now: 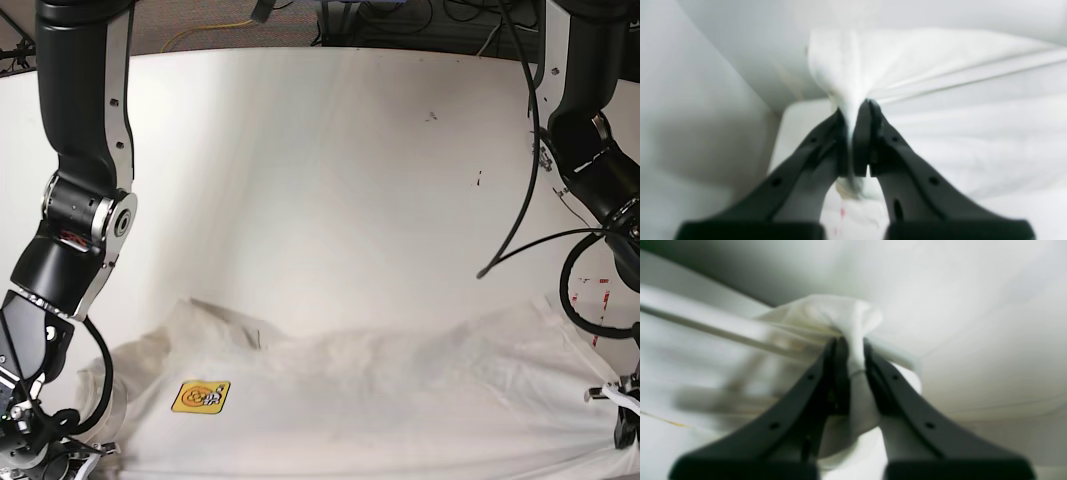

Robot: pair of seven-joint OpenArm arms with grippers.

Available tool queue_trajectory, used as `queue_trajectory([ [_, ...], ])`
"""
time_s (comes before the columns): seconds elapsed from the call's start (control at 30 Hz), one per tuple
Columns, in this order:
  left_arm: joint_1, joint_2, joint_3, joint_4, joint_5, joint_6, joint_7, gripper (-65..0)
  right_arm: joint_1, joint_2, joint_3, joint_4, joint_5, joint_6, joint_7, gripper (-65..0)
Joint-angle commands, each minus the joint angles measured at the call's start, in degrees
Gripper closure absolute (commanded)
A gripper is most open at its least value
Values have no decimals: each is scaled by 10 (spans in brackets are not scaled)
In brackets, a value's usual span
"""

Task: Fold the T-shirt properly
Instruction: 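Lift the shirt edge with both grippers and fold it across the shirt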

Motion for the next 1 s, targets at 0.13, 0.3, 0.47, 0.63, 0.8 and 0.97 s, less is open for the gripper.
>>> queue_trajectory([
  [0.13, -43, -9, -4, 13, 21, -51, 12, 0, 26, 25, 6, 140, -27, -13, -105, 0],
  [0.3, 16, -8, -4, 42, 21, -78, 12, 0, -51, 26, 8, 251, -27, -13, -174, 0],
  [0.47, 128, -8, -5, 79, 21, -107, 10, 0, -210, 0, 52, 378, -26, -13, -192, 0],
  [0.63, 242, -8, -17, 113, 21, -107, 9, 0, -350, -35, 99, 428, -26, -13, -192, 0],
  [0.8, 361, -6, -55, 136, 21, -107, 9, 0, -473, -74, 146, 441, -26, -13, -190, 0],
  [0.97, 471, -5, -70, 136, 21, -107, 9, 0, -570, -111, 186, 440, -26, -13, -190, 0],
])
